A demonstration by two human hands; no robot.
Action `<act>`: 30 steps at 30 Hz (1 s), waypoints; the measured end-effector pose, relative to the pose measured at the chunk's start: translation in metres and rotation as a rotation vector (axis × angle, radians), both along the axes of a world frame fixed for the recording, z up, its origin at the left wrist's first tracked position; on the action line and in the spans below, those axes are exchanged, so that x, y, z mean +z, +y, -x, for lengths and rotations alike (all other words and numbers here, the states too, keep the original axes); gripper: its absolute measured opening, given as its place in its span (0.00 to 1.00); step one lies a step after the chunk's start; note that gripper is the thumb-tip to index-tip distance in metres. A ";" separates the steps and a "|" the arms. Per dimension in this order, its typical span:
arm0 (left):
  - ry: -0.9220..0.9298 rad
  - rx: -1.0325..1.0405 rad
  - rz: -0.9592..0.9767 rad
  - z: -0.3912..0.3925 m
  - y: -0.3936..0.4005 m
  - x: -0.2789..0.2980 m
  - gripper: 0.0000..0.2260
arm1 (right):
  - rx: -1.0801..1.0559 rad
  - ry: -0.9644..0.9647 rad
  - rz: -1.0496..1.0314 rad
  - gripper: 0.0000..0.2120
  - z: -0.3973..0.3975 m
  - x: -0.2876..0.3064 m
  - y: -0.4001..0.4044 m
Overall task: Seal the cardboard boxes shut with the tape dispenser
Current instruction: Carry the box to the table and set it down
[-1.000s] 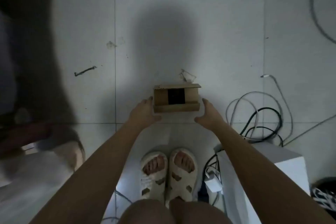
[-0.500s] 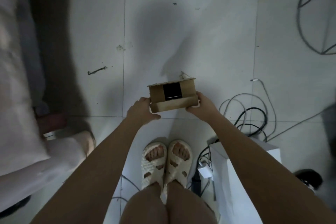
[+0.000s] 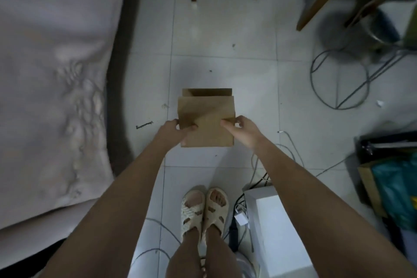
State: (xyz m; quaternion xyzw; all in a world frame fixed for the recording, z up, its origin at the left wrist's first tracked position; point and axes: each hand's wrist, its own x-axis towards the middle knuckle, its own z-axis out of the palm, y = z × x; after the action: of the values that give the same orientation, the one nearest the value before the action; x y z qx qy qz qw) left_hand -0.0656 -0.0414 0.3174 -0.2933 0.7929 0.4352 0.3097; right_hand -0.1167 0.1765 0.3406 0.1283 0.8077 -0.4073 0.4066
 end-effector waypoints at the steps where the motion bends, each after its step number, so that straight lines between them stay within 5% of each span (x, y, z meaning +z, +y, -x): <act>1: 0.026 0.038 -0.029 0.003 -0.002 0.020 0.31 | -0.014 0.011 0.002 0.24 0.003 0.020 -0.005; 12: 0.201 0.158 -0.086 0.047 -0.017 0.257 0.29 | 0.039 0.206 0.025 0.30 0.039 0.250 -0.048; 20: 0.469 0.218 -0.129 0.078 -0.022 0.418 0.25 | -0.017 0.433 0.196 0.23 0.066 0.408 -0.062; 26: 0.601 0.200 -0.182 0.077 -0.021 0.503 0.25 | -0.026 0.533 0.182 0.34 0.071 0.484 -0.063; 30: 0.644 0.216 -0.189 0.075 -0.015 0.540 0.25 | -0.001 0.622 0.232 0.26 0.070 0.517 -0.060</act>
State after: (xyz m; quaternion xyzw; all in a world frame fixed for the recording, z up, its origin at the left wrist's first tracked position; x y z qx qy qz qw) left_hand -0.1405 -0.0568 0.8578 -0.1931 0.7705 0.6071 0.0217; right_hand -0.1867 0.1168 0.8573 -0.0491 0.8413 -0.5164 0.1521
